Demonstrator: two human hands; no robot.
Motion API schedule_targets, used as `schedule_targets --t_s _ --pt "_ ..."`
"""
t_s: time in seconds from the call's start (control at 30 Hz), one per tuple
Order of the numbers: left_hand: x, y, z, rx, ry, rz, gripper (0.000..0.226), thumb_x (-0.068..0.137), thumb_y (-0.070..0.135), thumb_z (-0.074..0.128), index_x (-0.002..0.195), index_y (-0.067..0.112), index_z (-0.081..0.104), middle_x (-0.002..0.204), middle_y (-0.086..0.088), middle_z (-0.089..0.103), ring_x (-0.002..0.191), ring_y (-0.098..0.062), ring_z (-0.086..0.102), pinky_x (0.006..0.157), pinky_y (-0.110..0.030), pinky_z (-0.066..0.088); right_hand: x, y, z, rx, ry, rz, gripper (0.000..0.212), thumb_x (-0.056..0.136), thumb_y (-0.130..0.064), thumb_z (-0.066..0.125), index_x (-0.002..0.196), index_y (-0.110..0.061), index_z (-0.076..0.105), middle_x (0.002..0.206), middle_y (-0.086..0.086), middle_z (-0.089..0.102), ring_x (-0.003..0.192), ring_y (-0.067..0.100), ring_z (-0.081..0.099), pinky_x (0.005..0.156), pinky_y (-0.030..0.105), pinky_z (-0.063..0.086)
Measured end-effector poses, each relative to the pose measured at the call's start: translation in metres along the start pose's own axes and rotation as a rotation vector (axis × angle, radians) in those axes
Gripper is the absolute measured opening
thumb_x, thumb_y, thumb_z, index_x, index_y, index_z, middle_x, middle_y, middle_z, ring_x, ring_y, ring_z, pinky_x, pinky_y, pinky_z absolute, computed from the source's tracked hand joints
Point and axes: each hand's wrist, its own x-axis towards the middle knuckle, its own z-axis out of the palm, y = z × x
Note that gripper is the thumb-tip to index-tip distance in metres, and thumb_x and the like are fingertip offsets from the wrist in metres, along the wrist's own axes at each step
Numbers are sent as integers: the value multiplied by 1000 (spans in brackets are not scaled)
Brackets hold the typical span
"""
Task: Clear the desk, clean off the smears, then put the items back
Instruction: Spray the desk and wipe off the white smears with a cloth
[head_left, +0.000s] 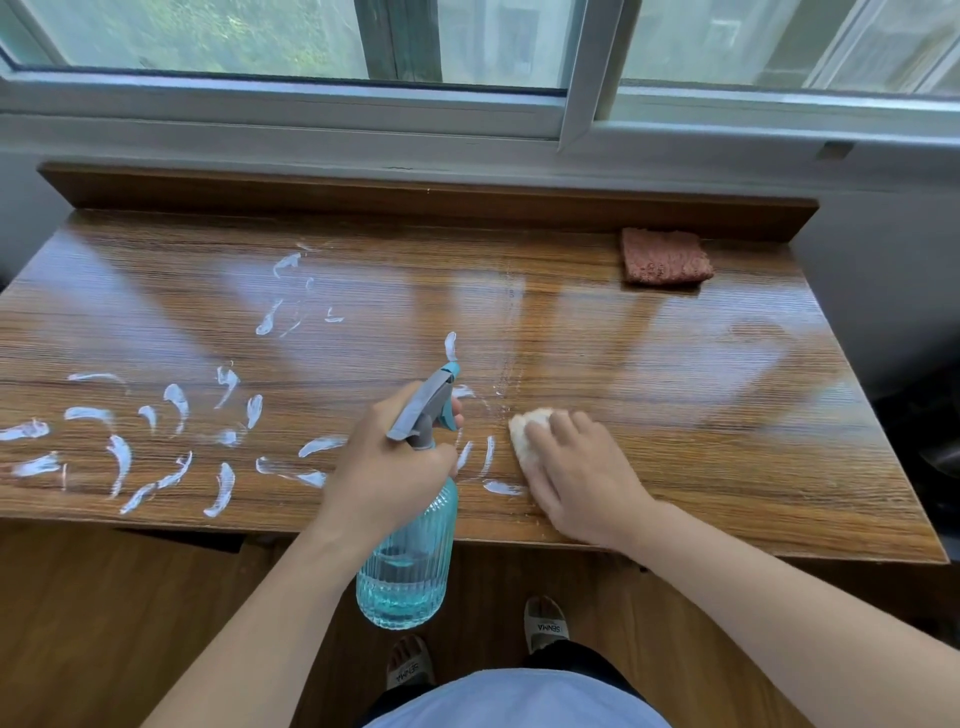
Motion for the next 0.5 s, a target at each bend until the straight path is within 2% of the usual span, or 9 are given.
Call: schedule_targets --t_s 0.07,0.13,0.23,0.3,0.33,0.4,0.43,0.47,0.5 --pt "-2 -1 0 -3 -2 -10 34 82 -4 68 96 27 68 76 -8 60 46 -10 33 50 -31 39 -22 -3 0 34 -91 -102 36 103 -43 35 126 -18 46 105 0 46 86 18 35 75 34 40" --pt "-4 -3 0 -11 -2 -11 34 82 -4 68 96 28 67 80 -9 65 47 -9 34 52 -34 40 -26 5 2 82 -77 -100 33 104 -42 39 127 -20 49 106 0 46 88 18 37 78 33 42" --pt "-5 -4 0 1 -2 -11 33 83 -3 69 96 28 67 66 6 61 45 -8 34 54 -34 40 9 34 10 93 45 121 27 103 -35 48 119 -16 58 110 6 52 96 24 46 83 36 46" --pt "-5 -3 -1 12 -11 -10 33 84 -5 68 97 26 67 51 17 51 42 -8 35 53 -31 38 42 54 14 115 77 290 28 104 -30 47 123 -14 59 119 10 55 109 30 50 91 39 44" --pt "-5 -2 -1 18 -14 -10 33 83 -5 68 97 25 67 49 20 49 42 -7 35 53 -31 38 54 58 14 135 85 316 29 105 -27 45 127 -13 58 126 11 55 117 33 50 98 40 42" --pt "-5 -1 -2 21 -11 -16 34 83 -5 67 97 26 67 49 21 49 42 -7 35 52 -31 38 67 53 15 153 88 273 36 108 -20 41 140 -9 51 144 14 49 138 37 42 118 35 29" --pt "-5 -1 -2 16 -4 -19 34 83 -5 67 97 26 67 51 18 50 42 -7 34 51 -31 38 66 47 13 156 63 236 44 109 -20 37 151 -7 41 155 14 41 148 35 31 125 31 15" --pt "-5 -1 -2 10 3 -20 35 83 -5 66 97 27 67 54 14 51 42 -8 33 50 -32 38 61 40 12 154 30 186 49 111 -22 33 158 -8 29 164 12 29 155 30 18 126 29 3" --pt "-5 -1 -2 7 9 -21 35 83 -5 67 96 28 67 57 9 51 43 -8 32 50 -32 38 51 34 11 143 -5 116 53 112 -25 29 162 -11 19 168 8 19 157 25 6 127 31 -2"
